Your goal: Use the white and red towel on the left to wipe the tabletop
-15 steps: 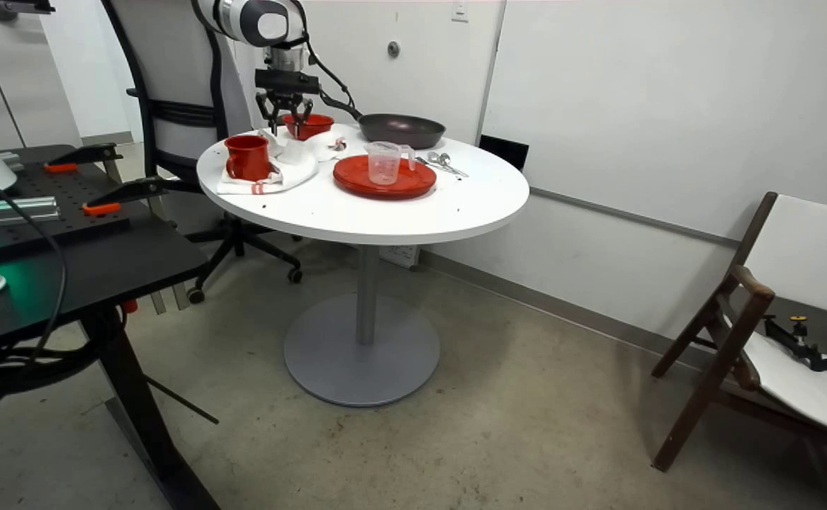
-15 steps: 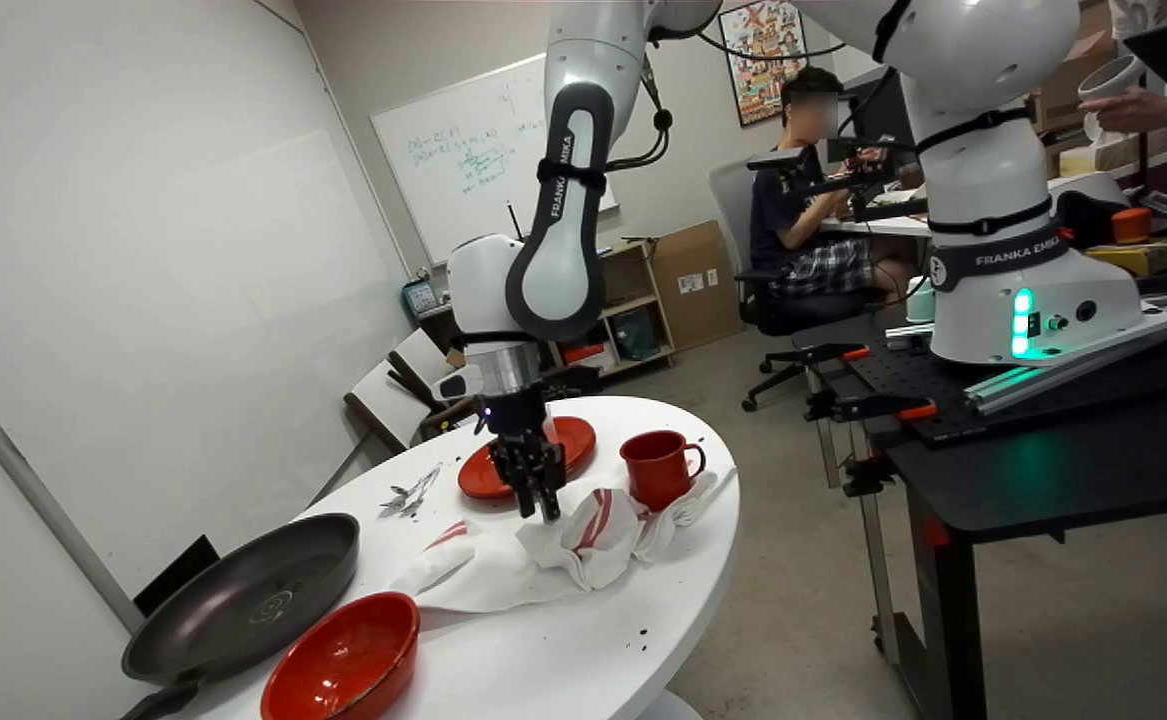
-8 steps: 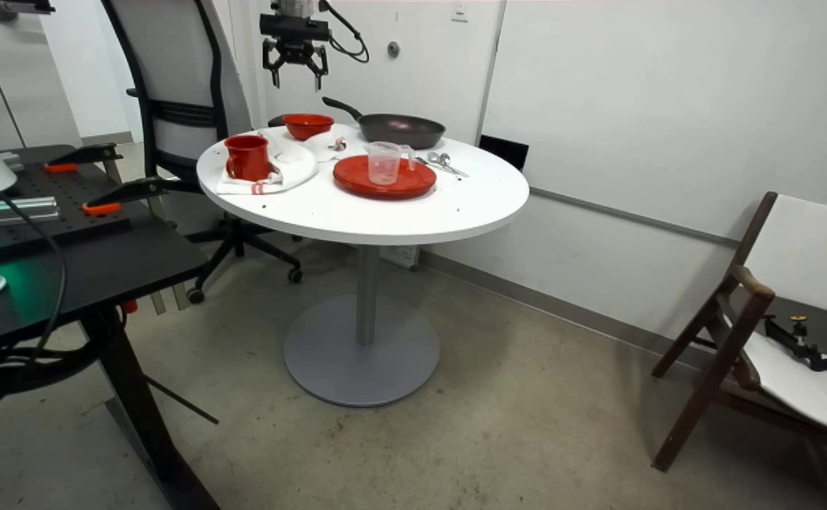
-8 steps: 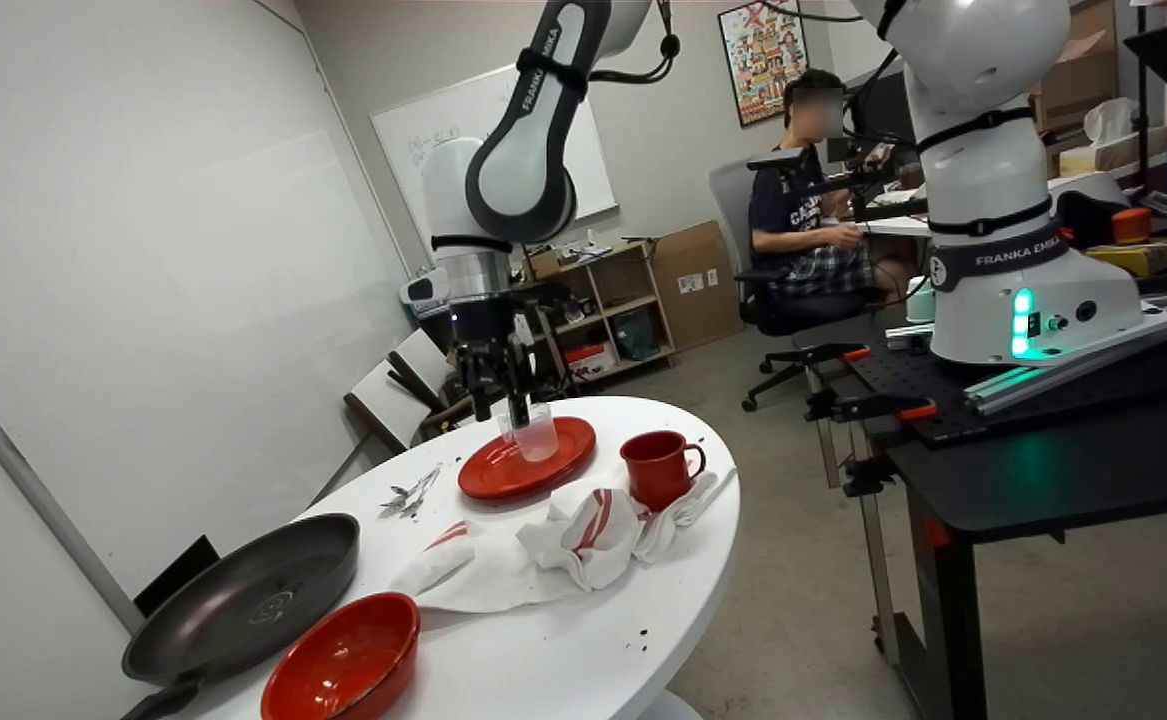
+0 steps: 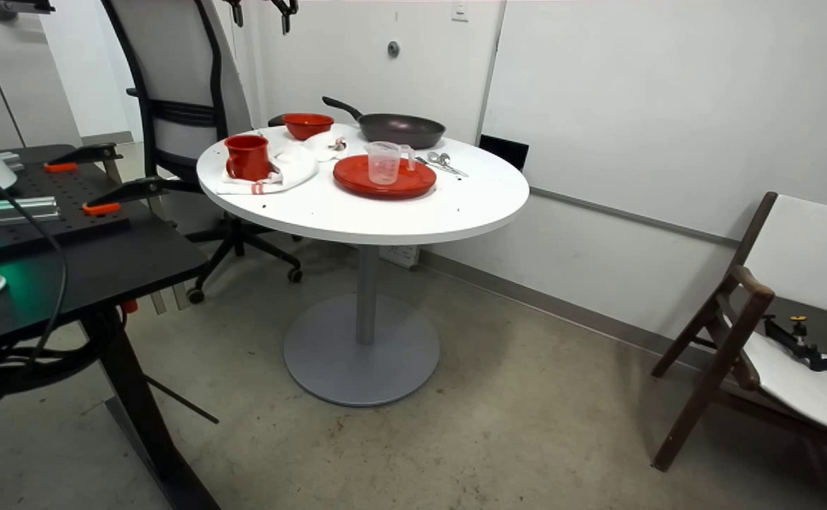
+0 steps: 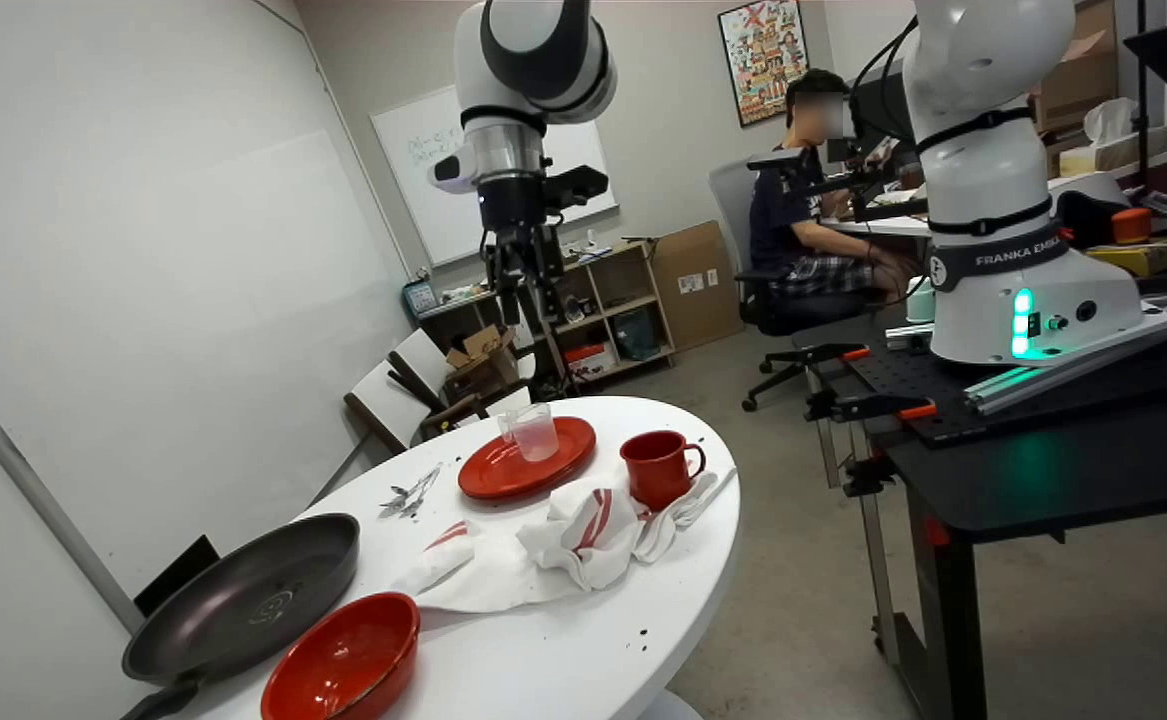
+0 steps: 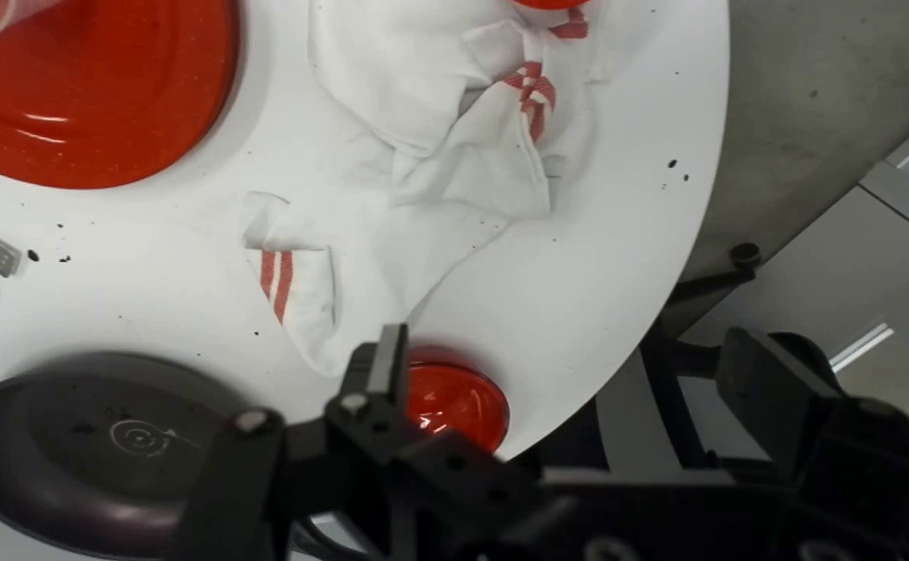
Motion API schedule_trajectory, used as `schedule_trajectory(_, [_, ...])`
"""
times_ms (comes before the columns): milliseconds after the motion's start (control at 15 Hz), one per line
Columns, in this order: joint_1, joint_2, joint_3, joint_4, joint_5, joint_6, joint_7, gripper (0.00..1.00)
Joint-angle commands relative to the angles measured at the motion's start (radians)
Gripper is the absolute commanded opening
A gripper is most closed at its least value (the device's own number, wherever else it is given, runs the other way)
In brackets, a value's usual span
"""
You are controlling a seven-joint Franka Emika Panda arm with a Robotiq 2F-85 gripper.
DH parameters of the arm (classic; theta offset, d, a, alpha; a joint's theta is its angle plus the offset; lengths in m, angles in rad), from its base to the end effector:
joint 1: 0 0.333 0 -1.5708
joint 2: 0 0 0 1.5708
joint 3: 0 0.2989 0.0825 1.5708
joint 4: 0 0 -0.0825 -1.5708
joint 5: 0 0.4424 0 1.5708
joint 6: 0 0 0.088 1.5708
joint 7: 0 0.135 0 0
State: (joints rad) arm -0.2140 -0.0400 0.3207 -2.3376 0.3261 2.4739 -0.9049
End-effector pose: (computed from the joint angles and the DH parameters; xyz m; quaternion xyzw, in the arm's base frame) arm 0.5630 0.0642 0.2845 -0.9176 -0.3735 -0.1206 0.0631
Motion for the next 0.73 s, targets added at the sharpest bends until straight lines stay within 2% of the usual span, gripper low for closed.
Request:
schedule_trajectory(0, [0.158, -0.245, -0.127, -0.184, 0.043, -0.049, 0.024, 1.00])
schedule_trajectory(67, [0.177, -0.105, -0.159, -0.078, 0.002, -0.023, 0.022, 1.00])
schedule_trajectory(267, [0.231, -0.146, -0.205, -0.106, -0.003, -0.023, 0.031, 1.00])
schedule_trajectory(667, [0.227, -0.110, -0.211, -0.092, 0.001, -0.022, 0.026, 1.00])
